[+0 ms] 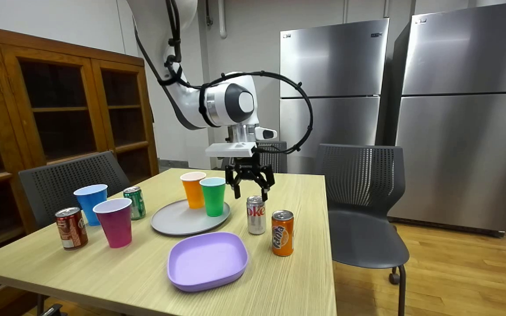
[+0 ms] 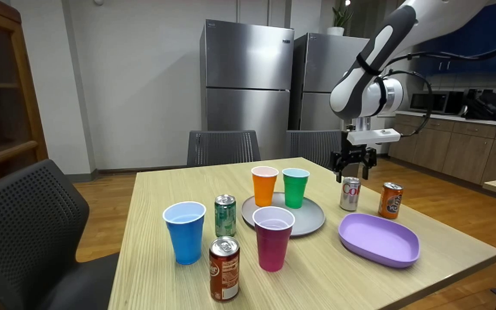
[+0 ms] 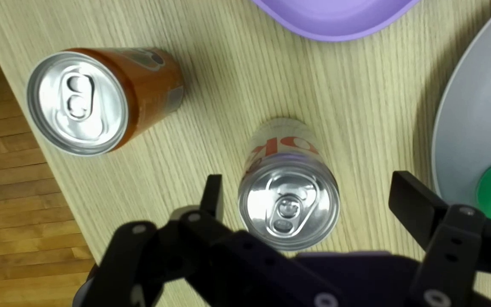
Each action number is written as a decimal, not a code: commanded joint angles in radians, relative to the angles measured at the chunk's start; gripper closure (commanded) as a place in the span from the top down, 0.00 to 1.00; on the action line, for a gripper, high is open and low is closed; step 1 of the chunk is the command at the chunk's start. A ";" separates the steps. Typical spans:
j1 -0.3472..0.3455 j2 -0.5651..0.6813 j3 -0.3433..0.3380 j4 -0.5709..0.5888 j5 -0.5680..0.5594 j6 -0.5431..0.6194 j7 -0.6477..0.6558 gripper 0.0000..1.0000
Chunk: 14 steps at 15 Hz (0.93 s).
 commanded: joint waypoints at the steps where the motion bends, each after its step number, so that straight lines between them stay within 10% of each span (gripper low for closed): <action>1: -0.012 0.037 0.012 0.062 0.029 -0.043 -0.009 1.00; 4: -0.013 0.056 0.010 0.084 0.035 -0.050 -0.008 1.00; 6: -0.013 0.065 0.010 0.092 0.038 -0.051 -0.007 0.73; 14: -0.014 0.033 0.003 0.058 0.034 -0.033 -0.003 0.38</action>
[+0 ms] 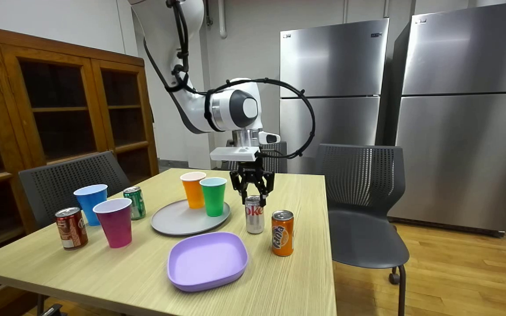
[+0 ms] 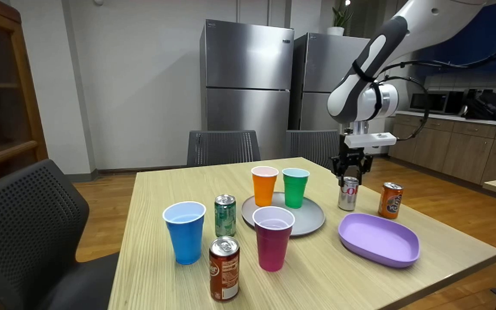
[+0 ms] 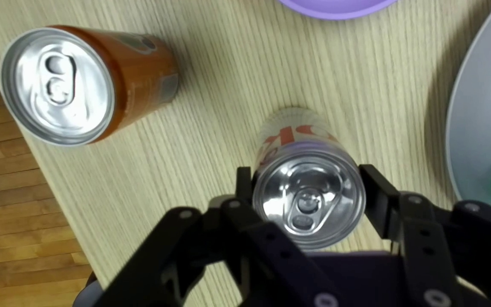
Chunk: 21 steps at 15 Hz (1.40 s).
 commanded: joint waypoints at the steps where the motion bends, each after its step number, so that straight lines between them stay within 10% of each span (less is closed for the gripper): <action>1: -0.007 -0.033 0.003 -0.014 0.012 -0.017 -0.004 0.38; 21: 0.054 -0.490 0.008 -0.569 -0.019 0.122 0.032 0.38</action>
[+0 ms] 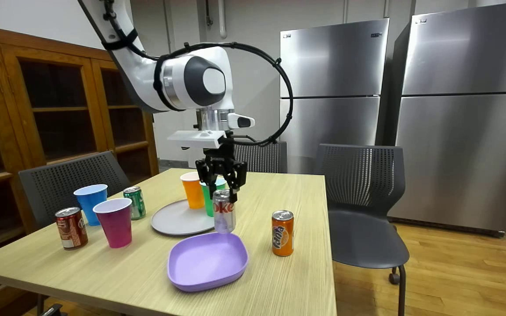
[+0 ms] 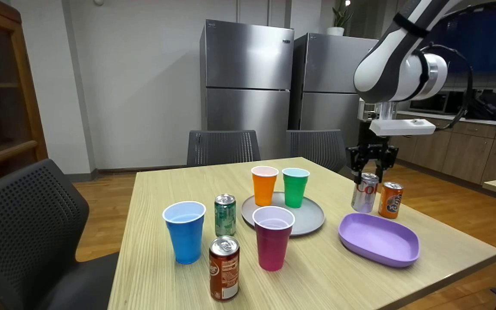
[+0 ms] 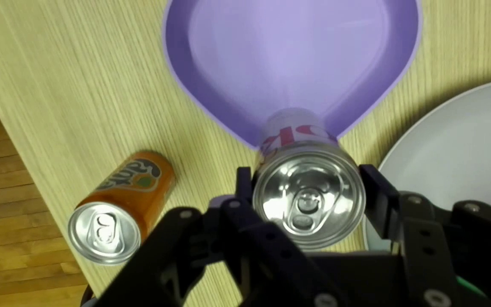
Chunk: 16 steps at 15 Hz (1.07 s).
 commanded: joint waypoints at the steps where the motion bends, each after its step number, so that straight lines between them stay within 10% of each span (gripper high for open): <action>1: 0.012 -0.099 0.008 -0.106 -0.020 0.015 0.028 0.38; 16: 0.043 -0.019 0.015 -0.081 -0.059 0.024 0.100 0.38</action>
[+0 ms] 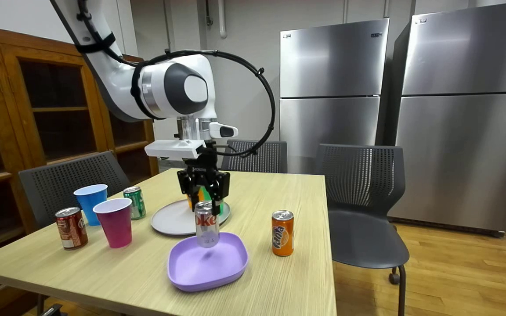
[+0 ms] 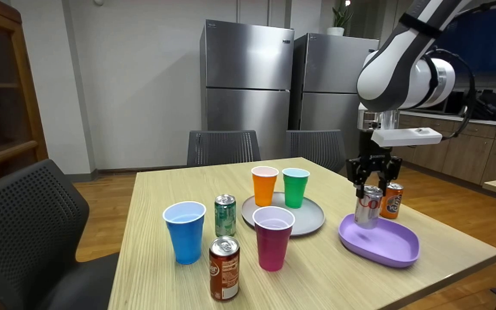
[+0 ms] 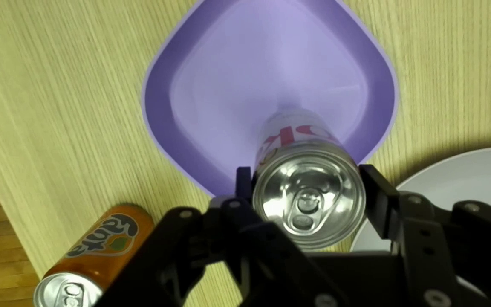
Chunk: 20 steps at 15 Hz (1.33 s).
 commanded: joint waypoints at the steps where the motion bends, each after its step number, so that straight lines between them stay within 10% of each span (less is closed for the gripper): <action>1: 0.003 0.023 0.002 0.031 -0.024 -0.001 0.041 0.38; 20: 0.005 0.163 -0.015 0.167 -0.017 -0.020 0.027 0.38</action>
